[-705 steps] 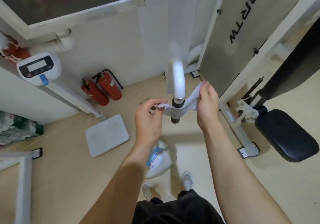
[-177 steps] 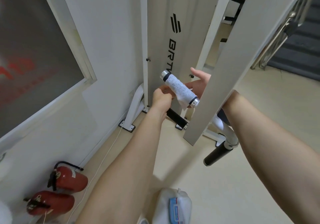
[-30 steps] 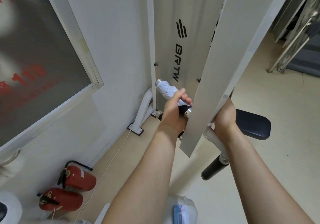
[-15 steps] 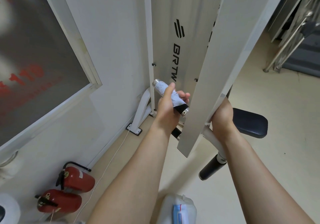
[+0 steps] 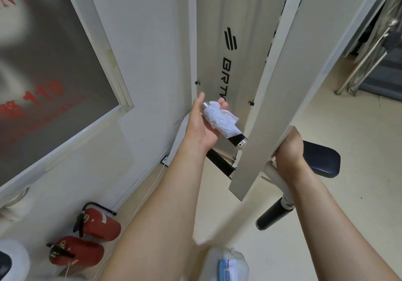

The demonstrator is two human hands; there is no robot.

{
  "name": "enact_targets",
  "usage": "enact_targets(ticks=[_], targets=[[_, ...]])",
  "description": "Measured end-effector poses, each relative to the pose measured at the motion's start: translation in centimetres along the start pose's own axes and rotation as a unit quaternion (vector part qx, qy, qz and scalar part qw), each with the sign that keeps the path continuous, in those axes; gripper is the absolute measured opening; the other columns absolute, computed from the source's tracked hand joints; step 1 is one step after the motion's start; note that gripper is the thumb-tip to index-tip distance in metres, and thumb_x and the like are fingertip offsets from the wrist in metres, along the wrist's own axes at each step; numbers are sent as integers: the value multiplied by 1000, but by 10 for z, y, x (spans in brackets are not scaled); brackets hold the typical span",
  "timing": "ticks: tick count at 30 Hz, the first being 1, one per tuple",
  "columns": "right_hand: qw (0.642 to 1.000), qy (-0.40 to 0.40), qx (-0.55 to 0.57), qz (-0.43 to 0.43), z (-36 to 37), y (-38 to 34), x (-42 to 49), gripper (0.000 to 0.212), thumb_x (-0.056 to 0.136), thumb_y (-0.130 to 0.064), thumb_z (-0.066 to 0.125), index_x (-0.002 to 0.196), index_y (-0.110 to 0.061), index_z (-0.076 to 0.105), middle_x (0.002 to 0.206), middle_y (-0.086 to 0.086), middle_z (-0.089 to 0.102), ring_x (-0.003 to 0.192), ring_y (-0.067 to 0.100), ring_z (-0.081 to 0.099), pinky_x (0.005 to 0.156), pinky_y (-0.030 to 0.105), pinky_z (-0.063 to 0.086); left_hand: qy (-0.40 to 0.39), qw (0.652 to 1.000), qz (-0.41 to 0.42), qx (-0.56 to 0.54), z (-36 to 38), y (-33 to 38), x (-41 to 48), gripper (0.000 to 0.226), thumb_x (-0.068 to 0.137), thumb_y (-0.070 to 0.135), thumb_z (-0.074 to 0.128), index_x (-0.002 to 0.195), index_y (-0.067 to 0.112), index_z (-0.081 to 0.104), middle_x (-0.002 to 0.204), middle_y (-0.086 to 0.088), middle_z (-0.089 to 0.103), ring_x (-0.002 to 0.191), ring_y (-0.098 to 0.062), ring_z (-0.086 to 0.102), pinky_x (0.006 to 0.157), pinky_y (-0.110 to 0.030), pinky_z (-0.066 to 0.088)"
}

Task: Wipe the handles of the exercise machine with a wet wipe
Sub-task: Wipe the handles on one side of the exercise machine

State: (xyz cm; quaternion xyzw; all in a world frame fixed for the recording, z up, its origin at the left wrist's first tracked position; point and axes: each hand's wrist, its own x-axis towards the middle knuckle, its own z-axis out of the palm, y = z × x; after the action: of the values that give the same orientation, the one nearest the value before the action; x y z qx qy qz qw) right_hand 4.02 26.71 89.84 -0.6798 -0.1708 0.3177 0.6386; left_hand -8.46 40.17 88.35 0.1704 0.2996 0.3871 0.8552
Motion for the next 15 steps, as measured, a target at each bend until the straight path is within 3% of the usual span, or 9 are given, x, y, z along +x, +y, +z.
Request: enact_targets(ticks=[2,3,5,7,10,12,13,15], targets=[[1000,-15,14,-19,5,3,-2,28,91,-14,40,64,-16,45,42,-10,51,44,9,49,44,13,36,19,999,-8,-30,13,-3,2,26,87,41,75,95,21,60,72,7,62,63,-5,59,73,-23,51],[999,-16,30,-19,8,3,-3,21,85,-20,42,66,-15,47,51,-4,55,51,13,51,50,18,38,36,999,-9,-37,19,-9,0,23,90,35,73,84,23,54,61,11,50,52,-3,47,62,-17,44],[998,9,63,2,11,2,-2,18,84,-26,46,70,-16,49,66,3,53,62,18,49,57,25,37,48,998,-24,-22,22,-26,-5,34,93,28,68,72,24,42,60,10,33,48,-5,32,45,-17,31],[997,20,68,21,11,1,2,28,96,-21,41,69,-18,48,68,2,50,59,16,46,55,25,34,20,998,-54,36,18,-46,-12,39,92,28,66,70,25,33,69,8,27,49,-7,31,42,-18,31],[997,34,60,38,9,-1,5,35,100,-16,36,68,-20,47,64,-3,50,57,13,44,55,23,33,-34,988,-61,139,7,-57,-21,31,92,28,64,72,22,40,66,6,40,47,-10,42,45,-20,36],[996,34,58,50,3,-2,6,36,100,-13,36,66,-20,46,50,-7,52,50,11,45,48,18,33,-81,971,-63,216,3,-50,-27,26,94,30,65,74,18,54,67,4,55,53,-11,52,52,-22,42],[997,25,55,53,-1,-1,6,35,98,-12,38,66,-20,47,46,-7,51,48,11,46,46,16,34,-90,964,-66,243,-1,-45,-29,23,94,32,68,81,14,62,74,3,64,59,-12,60,58,-22,47],[994,-22,75,75,-6,2,1,29,91,-13,42,64,-18,51,53,-1,52,53,18,49,58,19,41,-59,962,-40,263,-9,-37,-30,38,91,36,74,112,5,67,101,0,78,85,-17,75,73,-27,57]])
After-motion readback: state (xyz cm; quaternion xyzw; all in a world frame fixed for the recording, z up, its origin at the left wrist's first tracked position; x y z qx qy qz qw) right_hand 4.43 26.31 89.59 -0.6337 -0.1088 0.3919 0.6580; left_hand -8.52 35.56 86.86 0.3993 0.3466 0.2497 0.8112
